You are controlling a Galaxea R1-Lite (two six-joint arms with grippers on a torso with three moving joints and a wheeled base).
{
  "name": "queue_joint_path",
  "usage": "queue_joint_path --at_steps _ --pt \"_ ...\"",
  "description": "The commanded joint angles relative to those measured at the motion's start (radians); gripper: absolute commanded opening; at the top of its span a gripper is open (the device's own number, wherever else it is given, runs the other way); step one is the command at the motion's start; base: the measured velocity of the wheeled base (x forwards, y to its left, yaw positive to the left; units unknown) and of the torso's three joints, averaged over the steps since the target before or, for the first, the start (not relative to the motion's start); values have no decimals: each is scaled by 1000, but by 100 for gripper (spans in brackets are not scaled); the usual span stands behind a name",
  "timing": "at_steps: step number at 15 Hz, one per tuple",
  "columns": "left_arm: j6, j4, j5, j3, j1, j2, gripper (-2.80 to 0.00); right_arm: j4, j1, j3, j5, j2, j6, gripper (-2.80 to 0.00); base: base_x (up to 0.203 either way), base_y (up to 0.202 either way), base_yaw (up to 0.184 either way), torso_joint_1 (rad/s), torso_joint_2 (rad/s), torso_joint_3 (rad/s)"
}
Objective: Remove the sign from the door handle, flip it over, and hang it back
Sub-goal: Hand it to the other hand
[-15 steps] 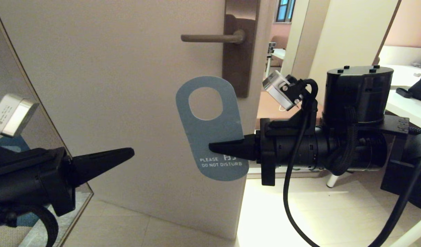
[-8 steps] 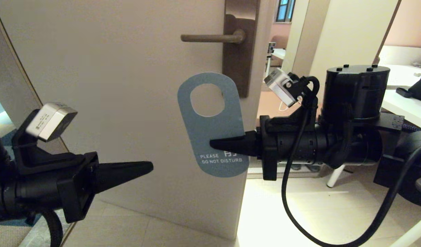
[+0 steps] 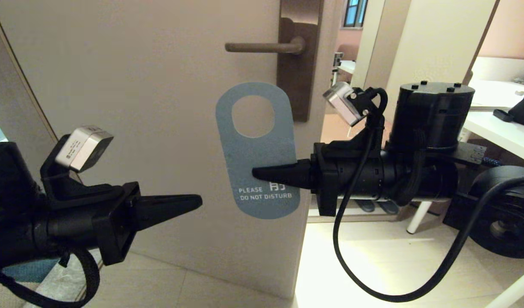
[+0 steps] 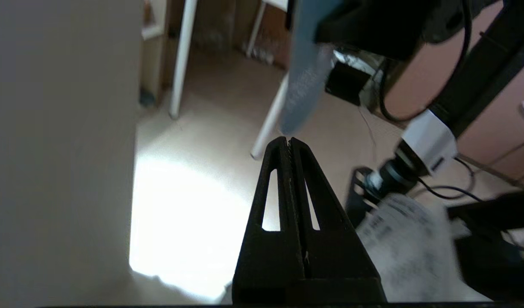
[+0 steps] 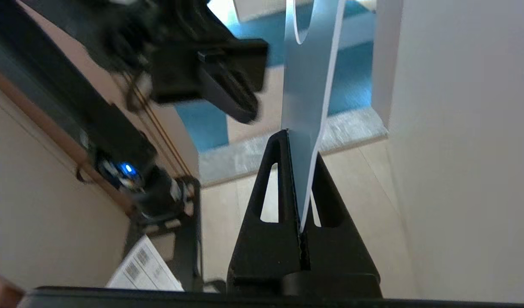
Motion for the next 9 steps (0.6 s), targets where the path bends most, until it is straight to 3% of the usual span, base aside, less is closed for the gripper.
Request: queue_joint_path --at_steps 1,9 --pt "-4 -75 -5 1 -3 67 -280 -19 1 0 9 19 14 -280 0 0 0 0 0 0" --pt "-6 -111 -8 35 -48 67 -280 -29 20 0 44 43 9 -280 0 0 0 0 0 0"
